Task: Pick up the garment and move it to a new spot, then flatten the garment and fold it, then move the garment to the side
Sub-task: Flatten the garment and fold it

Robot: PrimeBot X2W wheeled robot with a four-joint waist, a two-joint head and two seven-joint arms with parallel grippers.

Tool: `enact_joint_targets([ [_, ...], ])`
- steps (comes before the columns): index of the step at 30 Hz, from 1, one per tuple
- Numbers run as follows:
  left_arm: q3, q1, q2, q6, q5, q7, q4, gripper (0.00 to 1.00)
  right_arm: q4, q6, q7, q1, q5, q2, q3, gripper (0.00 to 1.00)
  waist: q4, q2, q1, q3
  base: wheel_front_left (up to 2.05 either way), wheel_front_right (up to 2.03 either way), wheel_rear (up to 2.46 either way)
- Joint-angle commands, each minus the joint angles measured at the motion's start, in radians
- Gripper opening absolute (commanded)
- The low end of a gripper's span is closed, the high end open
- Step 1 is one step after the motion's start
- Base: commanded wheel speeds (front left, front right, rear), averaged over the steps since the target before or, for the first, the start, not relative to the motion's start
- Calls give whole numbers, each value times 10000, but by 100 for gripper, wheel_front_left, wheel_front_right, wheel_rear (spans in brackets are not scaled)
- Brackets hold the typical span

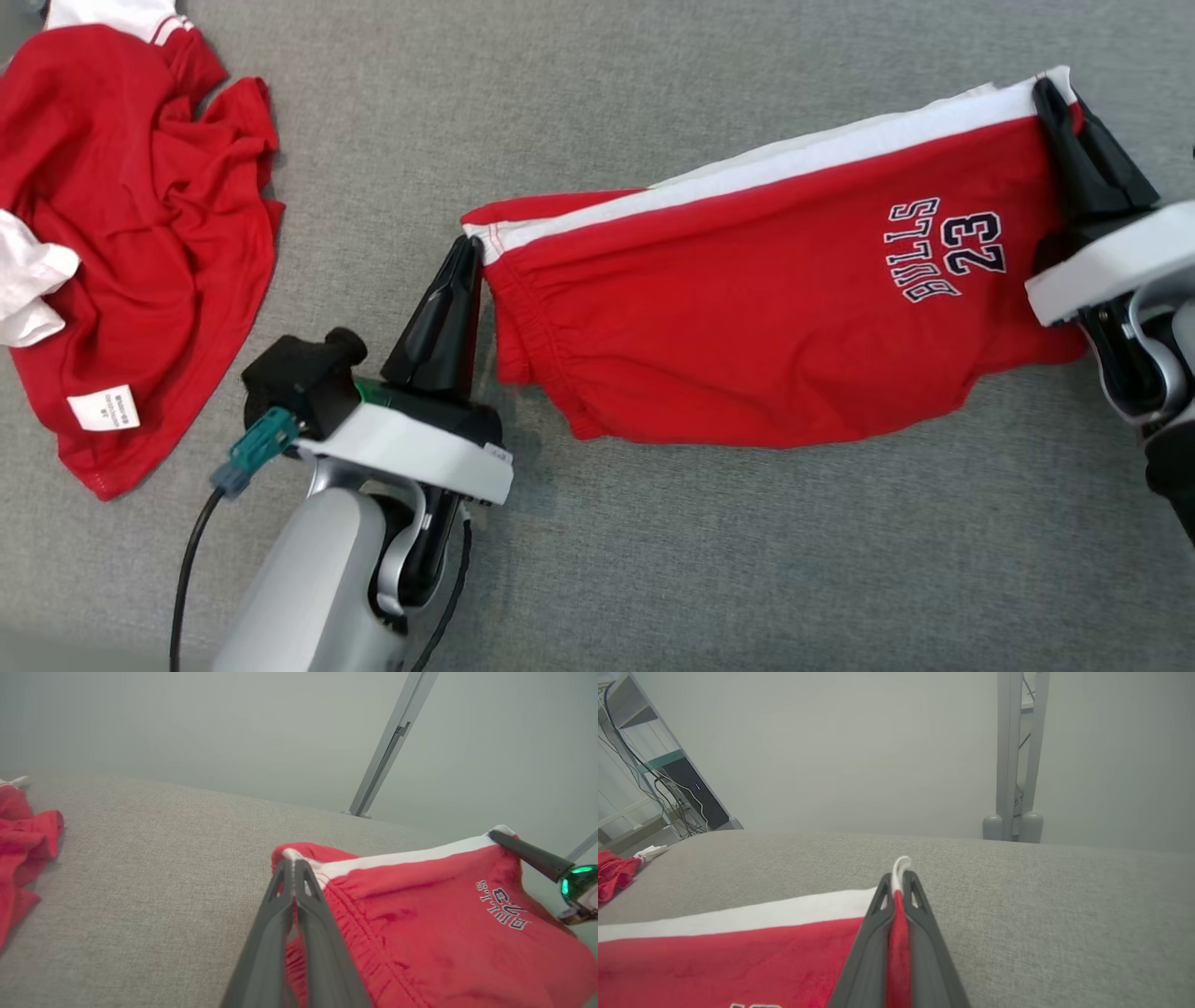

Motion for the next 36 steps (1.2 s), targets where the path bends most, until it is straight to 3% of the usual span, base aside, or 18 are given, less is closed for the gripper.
enact_joint_targets([
  [1, -35, -357, -27, -90, -112, -72, 258, 0, 388, 3, -79, -395, 155, -129, 275, 0, 173, 0, 0, 188, 0, 0, 0],
  [7, -328, -831, -127, -309, -460, -91, 1300, 0, 1463, 3, -134, -1128, 767, -181, 1430, 0, 252, 0, 0, 234, 0, 0, 0],
  [8, -352, -847, -127, -332, -484, -158, 1417, 30, 1534, 3, -176, -1159, 861, -192, 1621, 47, 237, 0, 0, 219, 0, 0, 0],
  [9, -371, -836, -126, -329, -499, -207, 1510, 97, 1589, 3, -197, -1169, 941, -219, 1747, 100, 219, 0, 0, 195, 0, 0, 0],
  [12, -399, -651, -151, -184, -443, -433, 1731, 100, 1538, 3, -265, -1125, 1005, -322, 2000, 100, 159, 0, 0, 45, 0, 0, 0],
  [15, -244, -406, -171, 39, -373, -677, 1707, 100, 1090, 3, -280, -860, 620, -344, 1542, 100, 49, 0, 0, -154, 0, 0, 0],
  [26, 799, 513, -36, 706, 1079, -874, 142, 100, -1388, 3, -258, 1810, -1872, 748, -1706, 100, -518, 0, 0, -1058, 0, 0, 0],
  [36, 1158, 1200, 303, 645, 1924, -879, 98, 100, -2728, 3, -258, 4094, -3011, 1651, -3177, 100, -1018, 0, 0, -1741, 0, 0, 0],
])
